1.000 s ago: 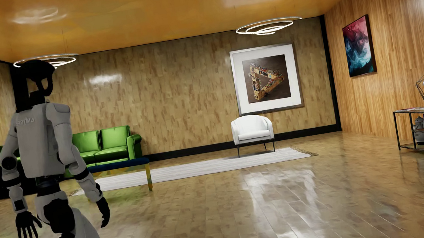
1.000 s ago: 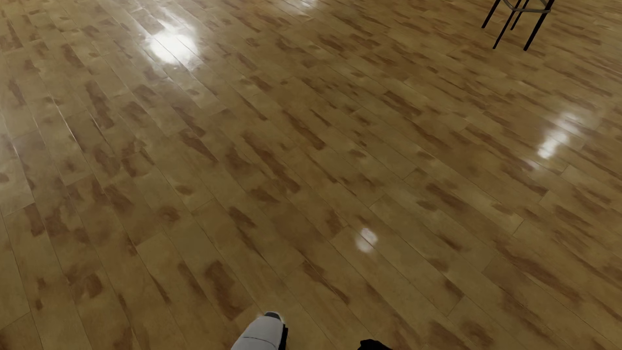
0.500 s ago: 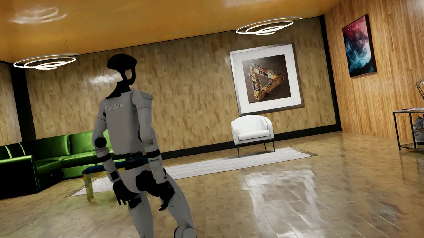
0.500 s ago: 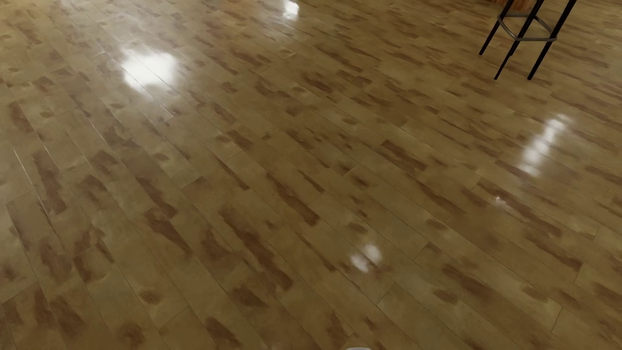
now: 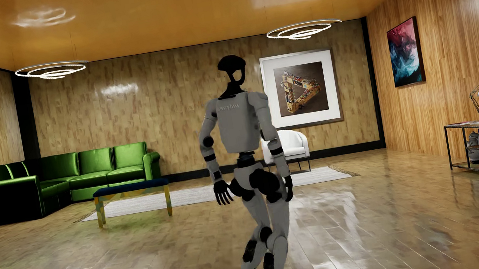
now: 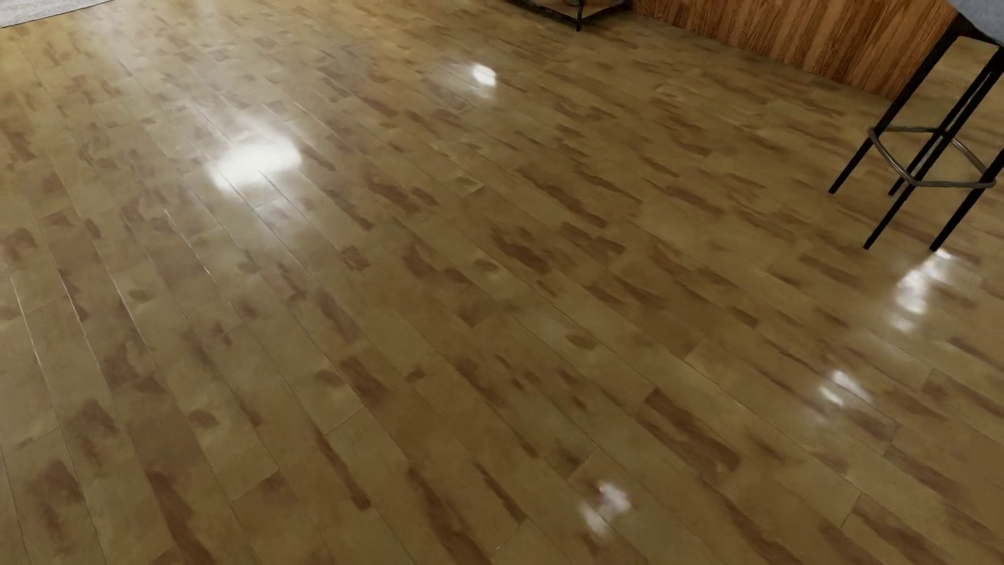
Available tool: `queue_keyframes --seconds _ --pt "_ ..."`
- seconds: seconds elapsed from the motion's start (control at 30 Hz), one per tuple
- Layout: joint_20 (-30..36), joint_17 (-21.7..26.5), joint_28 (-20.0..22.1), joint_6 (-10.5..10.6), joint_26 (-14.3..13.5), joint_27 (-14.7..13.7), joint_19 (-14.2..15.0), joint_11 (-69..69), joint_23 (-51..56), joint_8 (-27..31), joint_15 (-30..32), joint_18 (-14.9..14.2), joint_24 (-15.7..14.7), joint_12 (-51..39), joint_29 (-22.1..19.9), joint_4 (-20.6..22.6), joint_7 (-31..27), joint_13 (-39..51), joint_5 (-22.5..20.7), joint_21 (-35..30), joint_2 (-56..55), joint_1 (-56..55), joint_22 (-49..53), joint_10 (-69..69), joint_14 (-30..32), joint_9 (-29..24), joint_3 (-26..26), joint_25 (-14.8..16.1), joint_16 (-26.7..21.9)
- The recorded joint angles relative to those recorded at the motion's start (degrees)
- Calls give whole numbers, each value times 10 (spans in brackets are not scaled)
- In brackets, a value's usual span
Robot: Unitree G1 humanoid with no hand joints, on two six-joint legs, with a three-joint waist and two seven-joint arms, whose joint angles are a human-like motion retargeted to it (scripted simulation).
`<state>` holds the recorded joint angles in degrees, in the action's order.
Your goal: Move towards the light gray armchair
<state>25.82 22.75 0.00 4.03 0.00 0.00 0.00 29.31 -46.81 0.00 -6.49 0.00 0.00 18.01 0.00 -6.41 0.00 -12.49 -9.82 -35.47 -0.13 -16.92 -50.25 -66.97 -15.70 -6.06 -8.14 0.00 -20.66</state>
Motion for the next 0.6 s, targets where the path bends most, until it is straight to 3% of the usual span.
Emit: queue_keyframes --seconds 0.07,0.13,0.17,0.2,0.23,0.27,0.3,0.33,0.37,0.4,0.43,0.47,0.5,0.57,0.6 --pt "-9 15 0 -11 0 0 0 -43 47 0 -94 0 0 13 0 -12 0 25 19 17 93 -62 4 174 24 0 -49 0 -5" --pt "-11 26 0 -8 0 0 0 -57 78 0 -158 0 0 21 0 -22 0 51 26 42 156 -98 -4 354 63 18 -68 0 -1" --pt "-7 27 0 -6 0 0 0 -56 79 0 -164 0 0 23 0 -36 0 66 30 42 182 -111 -12 571 219 25 -78 0 -2" --pt "-11 24 0 -11 0 0 0 -47 81 0 -147 0 0 27 0 -41 0 69 50 57 208 -123 -18 384 97 23 -95 0 -2" --pt "-6 20 0 -14 0 0 0 -26 90 0 -111 0 0 29 0 -37 0 62 72 79 232 -137 -29 320 34 21 -106 0 2" --pt "-2 13 0 -21 0 0 0 21 79 0 -38 0 0 34 0 -31 0 45 92 77 230 -154 -46 257 68 36 -111 0 6" --pt "4 -8 0 -37 0 0 0 103 41 0 81 0 0 34 0 -3 0 35 111 79 212 -157 -72 195 77 40 -104 0 6" --pt "0 -15 0 -38 0 0 0 220 13 0 179 0 0 28 0 17 0 22 115 84 172 -127 -86 163 49 34 -92 0 9" --pt "-16 -15 0 -47 0 0 0 370 3 0 208 0 0 28 0 60 0 11 126 76 100 -87 -68 168 17 23 -82 0 13" --pt "-16 -19 0 -44 0 0 0 463 -23 0 156 0 0 27 0 77 0 15 115 39 46 -24 -57 194 2 12 -53 0 13" --pt "-17 -33 0 -28 0 0 0 509 -41 0 110 0 0 17 0 75 0 7 89 56 -19 29 -39 219 -3 8 -20 0 14" --pt "-15 -22 0 -15 0 0 0 494 -12 0 112 0 0 13 0 76 0 -13 71 30 -80 86 -8 259 -4 7 17 0 9" --pt "-25 -44 0 -7 0 0 0 413 -56 0 138 0 0 11 0 76 0 -23 59 56 -122 148 16 300 -5 4 54 0 5" --pt "-37 -29 0 14 0 0 0 190 -54 0 203 0 0 -1 0 55 0 -51 43 13 -194 249 71 355 -20 3 106 0 1" --pt "-43 -29 0 10 0 0 0 82 -53 0 173 0 0 -17 0 58 0 -59 54 11 -227 282 88 369 -36 9 121 0 -5"
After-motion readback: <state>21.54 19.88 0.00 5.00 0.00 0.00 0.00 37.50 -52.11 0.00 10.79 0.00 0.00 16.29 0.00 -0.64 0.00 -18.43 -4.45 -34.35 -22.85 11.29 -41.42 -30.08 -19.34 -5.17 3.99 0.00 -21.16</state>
